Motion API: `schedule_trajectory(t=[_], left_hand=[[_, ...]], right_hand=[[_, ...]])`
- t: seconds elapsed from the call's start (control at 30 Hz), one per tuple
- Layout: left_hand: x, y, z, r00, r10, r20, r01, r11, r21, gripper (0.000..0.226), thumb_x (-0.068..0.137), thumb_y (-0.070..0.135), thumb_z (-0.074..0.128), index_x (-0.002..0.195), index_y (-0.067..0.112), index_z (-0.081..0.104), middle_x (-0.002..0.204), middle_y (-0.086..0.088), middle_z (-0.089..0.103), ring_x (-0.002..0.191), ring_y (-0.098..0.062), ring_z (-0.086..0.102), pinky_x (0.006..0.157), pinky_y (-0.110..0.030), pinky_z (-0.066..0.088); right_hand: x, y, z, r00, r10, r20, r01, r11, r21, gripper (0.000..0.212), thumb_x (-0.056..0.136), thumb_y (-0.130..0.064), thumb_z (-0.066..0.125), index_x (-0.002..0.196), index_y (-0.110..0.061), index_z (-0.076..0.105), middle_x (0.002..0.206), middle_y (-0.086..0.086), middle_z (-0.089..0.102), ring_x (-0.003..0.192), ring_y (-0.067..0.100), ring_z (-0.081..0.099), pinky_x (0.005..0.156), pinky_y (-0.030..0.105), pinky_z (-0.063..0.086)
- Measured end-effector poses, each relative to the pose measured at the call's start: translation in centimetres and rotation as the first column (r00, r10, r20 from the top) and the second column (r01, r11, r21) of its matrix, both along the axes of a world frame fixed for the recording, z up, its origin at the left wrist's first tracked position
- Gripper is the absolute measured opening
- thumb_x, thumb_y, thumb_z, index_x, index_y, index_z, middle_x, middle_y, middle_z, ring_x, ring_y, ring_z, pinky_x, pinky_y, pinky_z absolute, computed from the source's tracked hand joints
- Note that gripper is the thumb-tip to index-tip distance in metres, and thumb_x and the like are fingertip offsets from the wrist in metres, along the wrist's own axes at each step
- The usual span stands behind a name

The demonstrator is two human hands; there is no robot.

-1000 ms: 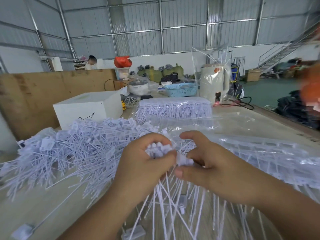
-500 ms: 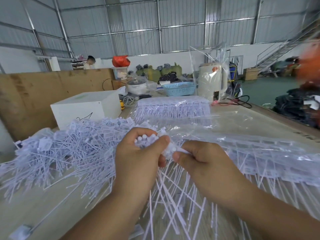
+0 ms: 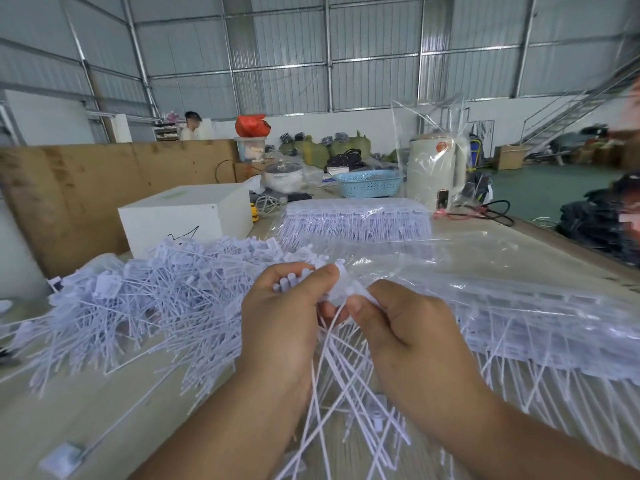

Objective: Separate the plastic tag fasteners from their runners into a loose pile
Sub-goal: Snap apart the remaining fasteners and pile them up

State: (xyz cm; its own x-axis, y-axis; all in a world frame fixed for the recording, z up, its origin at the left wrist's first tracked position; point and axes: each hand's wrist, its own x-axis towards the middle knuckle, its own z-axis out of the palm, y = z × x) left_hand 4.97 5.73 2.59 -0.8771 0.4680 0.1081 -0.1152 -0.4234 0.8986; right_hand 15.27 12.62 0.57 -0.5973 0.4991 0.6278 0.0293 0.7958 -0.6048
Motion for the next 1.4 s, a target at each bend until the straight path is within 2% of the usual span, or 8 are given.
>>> schedule_trajectory(t=[0.2,0.4,0.5,0.6,0.8,0.93,1.23,1.4], left_hand=[[-0.2,0.3,-0.2,1.0,0.002,-0.009,-0.002,1.0,-0.01,0.024,0.072,0.004,0.081,0.063,0.02,0.066,0.048,-0.004,0.054,0.04,-0.014,0.05,0.068,-0.051,0.059],[-5.7,-1.7,1.5,0.985,0.073,0.156,-0.078,0.997,0.029,0.011,0.084,0.007,0.071,0.088,0.006,0.061,0.064,-0.007,0.057,0.04,-0.01,0.055,0.045,-0.022,0.052],[-5.1,-1.8,1.0,0.998,-0.035,-0.049,0.033,0.998,-0.048,0.016,0.078,0.012,0.078,0.08,0.012,0.062,0.055,-0.002,0.053,0.038,-0.009,0.05,0.044,-0.024,0.05],[-1.7,-1.4,0.9,0.934,-0.115,-0.339,0.056,0.982,-0.182,0.015,0.072,0.018,0.082,0.073,0.023,0.068,0.054,0.001,0.063,0.042,-0.012,0.056,0.045,-0.026,0.049],[1.6,-1.7,0.6,0.804,-0.253,-0.538,0.115,0.954,-0.278,0.019,0.065,0.042,0.076,0.076,0.028,0.07,0.06,0.007,0.064,0.049,-0.006,0.06,0.045,-0.019,0.048],[1.3,-1.8,0.3,0.777,-0.352,-0.521,0.188,0.921,-0.342,0.027,0.064,0.043,0.086,0.081,0.028,0.07,0.067,0.003,0.066,0.058,-0.016,0.065,0.059,-0.034,0.054],[-0.2,-1.8,-0.1,0.747,-0.475,-0.465,0.342,0.874,-0.344,0.037,0.052,0.031,0.086,0.087,0.028,0.072,0.076,0.002,0.07,0.065,-0.016,0.068,0.059,-0.028,0.054],[-0.7,-1.5,-0.4,0.834,-0.375,-0.404,0.28,0.919,-0.277,0.027,0.059,0.026,0.08,0.085,0.025,0.071,0.076,-0.003,0.071,0.064,-0.02,0.068,0.056,-0.029,0.054]], right_hand=[[0.0,-0.1,0.1,1.0,0.006,-0.006,-0.006,1.0,0.019,0.03,0.091,-0.041,0.047,0.068,-0.023,0.052,0.05,-0.008,0.048,0.039,0.012,0.038,0.043,0.038,0.034],[1.7,1.1,0.9,0.991,0.026,-0.131,-0.038,0.996,-0.084,0.041,0.089,-0.051,0.044,0.062,-0.022,0.036,0.049,-0.008,0.037,0.043,0.008,0.031,0.041,0.02,0.025],[2.3,2.1,1.0,0.967,0.247,-0.058,-0.253,0.933,-0.257,0.038,0.087,-0.049,0.051,0.069,-0.016,0.045,0.055,-0.003,0.035,0.051,0.014,0.035,0.048,0.027,0.032],[2.3,2.2,1.0,0.87,0.492,0.007,-0.451,0.803,-0.39,0.012,0.091,-0.04,0.06,0.099,-0.032,0.057,0.054,-0.007,0.039,0.051,0.014,0.038,0.05,0.026,0.036],[2.9,3.4,1.2,0.864,0.487,0.127,-0.42,0.838,-0.349,0.053,0.086,-0.039,0.063,0.133,-0.032,0.041,0.054,-0.016,0.051,0.043,0.0,0.042,0.046,0.01,0.032],[3.2,3.6,1.5,0.869,0.473,0.147,-0.404,0.849,-0.341,0.033,0.087,-0.033,0.069,0.116,-0.037,0.055,0.062,0.005,0.06,0.044,0.003,0.04,0.047,0.018,0.034],[3.3,3.7,1.5,0.881,0.352,0.316,-0.27,0.923,-0.274,0.03,0.084,-0.059,0.063,0.093,-0.031,0.067,0.064,0.001,0.056,0.055,0.016,0.051,0.056,0.041,0.045],[3.7,3.8,2.1,0.777,0.516,0.361,-0.387,0.843,-0.374,0.04,0.094,-0.041,0.059,0.065,-0.015,0.048,0.055,-0.005,0.035,0.051,0.013,0.035,0.054,0.028,0.029]])
